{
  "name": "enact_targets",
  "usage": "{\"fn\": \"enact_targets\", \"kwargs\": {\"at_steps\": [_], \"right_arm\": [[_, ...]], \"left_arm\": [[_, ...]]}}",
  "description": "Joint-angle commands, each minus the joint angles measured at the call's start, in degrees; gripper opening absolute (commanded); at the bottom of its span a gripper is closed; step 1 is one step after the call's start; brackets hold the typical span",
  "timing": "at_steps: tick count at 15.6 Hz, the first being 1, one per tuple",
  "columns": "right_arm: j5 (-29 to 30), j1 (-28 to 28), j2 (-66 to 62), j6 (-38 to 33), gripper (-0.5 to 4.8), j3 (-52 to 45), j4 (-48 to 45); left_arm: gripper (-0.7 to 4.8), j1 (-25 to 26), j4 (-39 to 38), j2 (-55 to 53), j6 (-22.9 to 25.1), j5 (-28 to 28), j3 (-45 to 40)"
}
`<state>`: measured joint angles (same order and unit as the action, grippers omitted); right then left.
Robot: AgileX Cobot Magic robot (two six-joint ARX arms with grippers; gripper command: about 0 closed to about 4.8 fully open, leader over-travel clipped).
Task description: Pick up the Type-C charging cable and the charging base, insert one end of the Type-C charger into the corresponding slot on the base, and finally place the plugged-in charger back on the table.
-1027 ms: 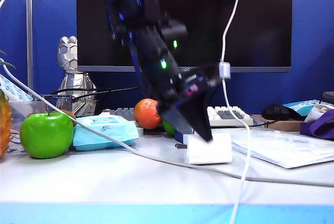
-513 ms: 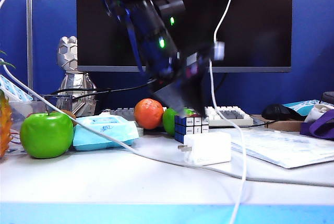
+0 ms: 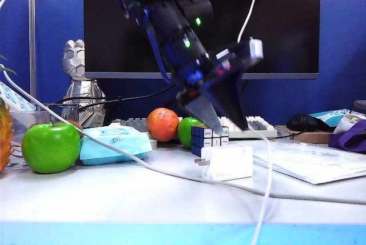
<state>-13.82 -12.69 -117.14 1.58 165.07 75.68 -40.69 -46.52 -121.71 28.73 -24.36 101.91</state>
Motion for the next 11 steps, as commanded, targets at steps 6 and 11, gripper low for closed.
{"fn": "enact_targets", "kwargs": {"at_steps": [6,11], "right_arm": [[0.07,0.00,0.26,0.15,-0.01,0.17,-1.38],[0.09,0.00,0.26,0.15,-0.01,0.17,-1.36]], "left_arm": [[4.56,-0.46,5.99,-2.64,-0.22,16.57,0.07],[4.01,-0.44,10.84,-2.67,-2.95,27.71,0.09]]}}
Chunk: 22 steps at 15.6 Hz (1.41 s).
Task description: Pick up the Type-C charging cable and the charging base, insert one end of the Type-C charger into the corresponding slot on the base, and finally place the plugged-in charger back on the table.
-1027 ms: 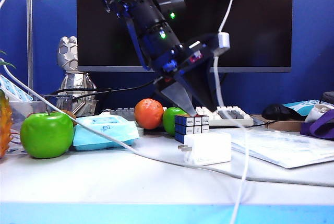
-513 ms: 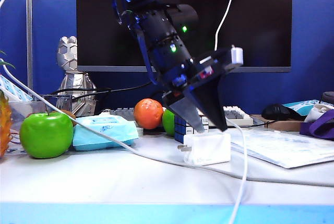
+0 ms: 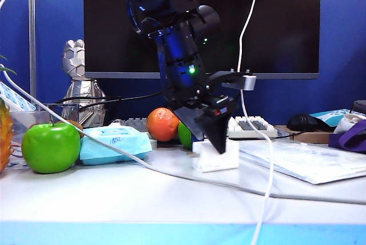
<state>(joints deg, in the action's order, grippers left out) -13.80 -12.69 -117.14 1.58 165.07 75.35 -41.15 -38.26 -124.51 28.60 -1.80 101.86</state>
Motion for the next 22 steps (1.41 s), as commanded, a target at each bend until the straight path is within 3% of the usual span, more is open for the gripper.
{"fn": "enact_targets", "kwargs": {"at_steps": [1,5,9,14,22], "right_arm": [[0.07,0.00,0.28,0.13,-0.01,0.17,-1.03],[1.09,0.00,0.26,0.13,-0.01,0.17,-1.03],[1.09,0.00,0.26,0.13,-0.01,0.17,-1.05],[1.11,0.00,0.26,0.13,-0.01,0.17,-1.07],[2.40,0.00,0.28,0.11,-0.01,0.17,-1.05]], "left_arm": [[3.81,0.02,3.56,0.13,-4.55,7.91,0.13],[3.66,0.02,5.84,0.24,-7.87,18.67,0.15],[3.66,0.07,6.49,1.84,-7.87,24.48,0.20],[3.62,0.55,11.93,6.40,-8.09,24.72,0.22],[3.62,3.34,7.72,0.09,-11.23,21.00,0.13]]}}
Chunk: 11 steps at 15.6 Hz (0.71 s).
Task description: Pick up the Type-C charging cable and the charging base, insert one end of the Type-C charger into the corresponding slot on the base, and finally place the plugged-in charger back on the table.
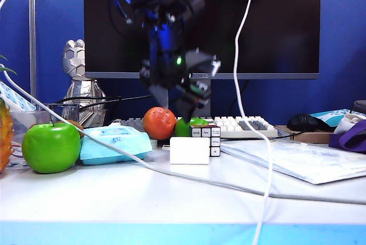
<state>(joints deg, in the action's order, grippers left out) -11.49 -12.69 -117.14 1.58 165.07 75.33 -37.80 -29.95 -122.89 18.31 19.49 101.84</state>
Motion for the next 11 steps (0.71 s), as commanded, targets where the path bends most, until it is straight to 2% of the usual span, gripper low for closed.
{"fn": "enact_targets", "kwargs": {"at_steps": [1,4,7,11], "right_arm": [[0.09,0.00,0.28,0.11,-0.01,0.17,-1.03],[0.11,0.00,0.28,0.11,-0.01,0.20,-1.03],[0.11,0.00,0.28,0.11,-0.01,0.20,-1.14],[0.96,0.00,0.28,0.11,-0.01,0.20,-1.44]], "left_arm": [[3.62,0.00,-1.03,-2.25,-0.98,-0.42,0.15],[3.62,-0.02,-8.37,-2.80,-0.76,-4.94,0.15],[3.63,-0.63,-15.61,-2.62,-0.87,-6.99,0.17],[3.63,-1.53,-16.00,-1.46,-2.78,-23.80,0.22]]}}
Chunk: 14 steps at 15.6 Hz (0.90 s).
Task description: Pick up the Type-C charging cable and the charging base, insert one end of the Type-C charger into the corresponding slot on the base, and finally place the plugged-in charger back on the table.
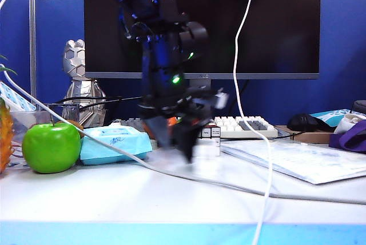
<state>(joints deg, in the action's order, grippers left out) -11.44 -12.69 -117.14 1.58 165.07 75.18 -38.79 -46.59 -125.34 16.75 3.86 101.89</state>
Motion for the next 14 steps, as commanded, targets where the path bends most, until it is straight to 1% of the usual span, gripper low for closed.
{"fn": "enact_targets", "kwargs": {"at_steps": [1,2,3,4,5,6,7,8,10,11,12,14], "right_arm": [[1.29,0.00,0.28,0.11,-0.01,0.20,-1.31],[1.29,0.00,0.28,0.11,-0.01,0.20,-1.29],[1.29,0.00,0.28,0.11,-0.01,0.20,-1.29],[1.29,0.00,0.28,0.11,-0.01,0.20,-1.27],[1.29,0.00,0.31,0.11,-0.01,0.20,-1.22],[1.31,0.00,0.33,0.11,-0.01,0.20,-1.22],[1.29,0.00,0.33,0.11,-0.01,0.20,-1.22],[1.31,0.00,0.33,0.09,-0.01,0.22,-1.25],[1.31,0.00,0.33,0.11,-0.01,0.22,-1.27],[1.31,0.00,0.33,0.11,-0.01,0.22,-1.25],[1.31,0.00,0.33,0.11,-0.01,0.20,-1.25],[1.31,0.00,0.33,0.09,-0.01,0.22,-1.27]], "left_arm": [[3.63,-0.57,0.79,1.09,-1.88,-10.69,0.17],[3.63,-0.72,1.77,1.09,-2.36,-13.57,0.17],[3.63,-0.70,2.82,1.07,-2.16,-15.02,0.17],[3.63,-0.72,4.15,1.09,-1.84,-15.74,0.17],[3.63,-0.72,5.05,1.09,-0.39,-15.93,0.17],[3.62,-0.72,4.98,1.09,4.22,-18.10,0.17],[3.62,-0.72,4.76,1.09,6.78,-18.60,0.17],[3.63,-0.81,4.70,1.09,10.49,-18.75,0.17],[3.62,-0.85,4.87,1.07,14.47,-20.94,0.17],[3.62,-0.85,5.90,1.05,15.80,-22.93,0.13],[3.62,-0.94,7.96,1.03,16.24,-23.61,0.13],[3.62,-1.14,10.21,0.96,15.61,-23.58,0.13]]}}
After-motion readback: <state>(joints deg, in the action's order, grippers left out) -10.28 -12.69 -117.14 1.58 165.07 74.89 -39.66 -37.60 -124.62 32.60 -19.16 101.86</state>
